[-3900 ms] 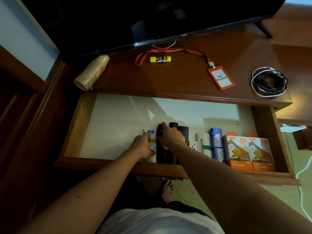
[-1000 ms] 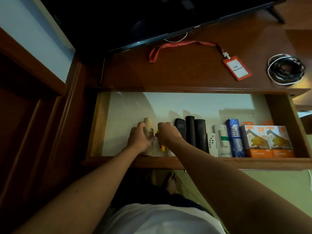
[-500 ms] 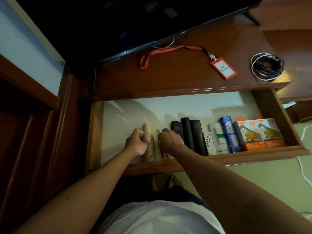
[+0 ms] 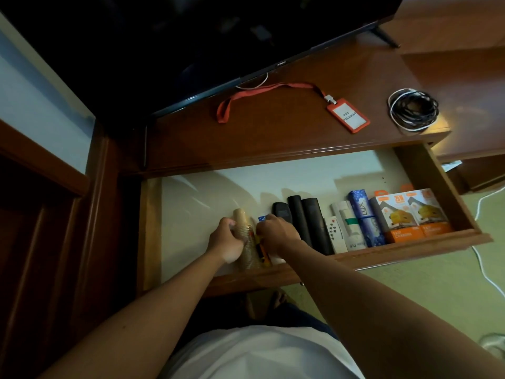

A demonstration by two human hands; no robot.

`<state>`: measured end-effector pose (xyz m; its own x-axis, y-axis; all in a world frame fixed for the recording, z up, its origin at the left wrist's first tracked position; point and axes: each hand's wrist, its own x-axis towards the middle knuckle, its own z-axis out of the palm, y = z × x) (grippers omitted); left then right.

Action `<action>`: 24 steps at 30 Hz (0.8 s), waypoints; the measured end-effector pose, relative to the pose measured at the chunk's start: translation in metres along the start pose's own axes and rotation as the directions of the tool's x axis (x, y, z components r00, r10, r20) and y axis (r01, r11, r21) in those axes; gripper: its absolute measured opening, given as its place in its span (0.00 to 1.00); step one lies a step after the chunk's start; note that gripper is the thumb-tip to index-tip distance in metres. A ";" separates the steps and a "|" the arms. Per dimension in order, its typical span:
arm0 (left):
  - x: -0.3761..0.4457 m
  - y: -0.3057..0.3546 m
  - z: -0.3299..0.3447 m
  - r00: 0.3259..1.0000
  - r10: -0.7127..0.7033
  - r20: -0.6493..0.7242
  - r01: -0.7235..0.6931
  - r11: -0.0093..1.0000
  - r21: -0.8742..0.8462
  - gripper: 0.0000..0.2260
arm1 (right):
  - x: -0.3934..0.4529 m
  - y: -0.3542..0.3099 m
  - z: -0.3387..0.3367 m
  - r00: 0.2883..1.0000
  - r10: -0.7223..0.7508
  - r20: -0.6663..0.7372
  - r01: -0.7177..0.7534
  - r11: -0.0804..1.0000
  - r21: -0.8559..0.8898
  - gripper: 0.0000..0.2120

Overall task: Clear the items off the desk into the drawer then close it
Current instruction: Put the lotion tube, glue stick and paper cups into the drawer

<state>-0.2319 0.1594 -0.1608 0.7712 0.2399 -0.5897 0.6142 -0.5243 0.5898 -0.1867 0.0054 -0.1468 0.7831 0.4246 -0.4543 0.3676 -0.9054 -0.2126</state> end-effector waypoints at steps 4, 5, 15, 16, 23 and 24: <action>-0.001 0.003 -0.003 0.999 -0.021 0.039 0.022 0.999 -0.031 0.23 | 0.002 0.001 0.002 1.000 0.001 0.009 -0.001 1.000 0.013 0.13; -0.001 0.004 -0.005 0.998 -0.025 0.054 0.027 0.999 -0.039 0.24 | 0.002 0.001 0.001 1.000 -0.002 0.024 0.001 1.000 0.017 0.16; -0.002 0.007 -0.006 0.996 -0.051 0.078 0.054 0.997 -0.047 0.30 | -0.002 0.001 0.004 1.000 -0.021 -0.016 0.020 0.999 -0.045 0.15; -0.004 0.009 -0.007 0.996 -0.050 0.079 0.053 0.998 -0.035 0.30 | -0.003 0.001 0.004 0.999 -0.022 -0.023 0.021 0.999 -0.041 0.14; -0.011 0.050 -0.010 0.993 0.121 0.009 -0.119 0.953 0.277 0.23 | -0.011 0.028 -0.024 0.990 0.032 -0.141 -0.022 0.997 0.076 0.19; -0.011 0.062 -0.008 0.986 0.168 0.004 -0.161 0.939 0.303 0.22 | -0.012 0.035 -0.030 0.983 0.053 -0.178 -0.037 0.995 0.092 0.18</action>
<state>-0.2011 0.1307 -0.1136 0.8628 0.1455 -0.4841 0.4017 -0.7786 0.4820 -0.1677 -0.0310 -0.1227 0.8782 0.3696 -0.3037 0.2909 -0.9166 -0.2743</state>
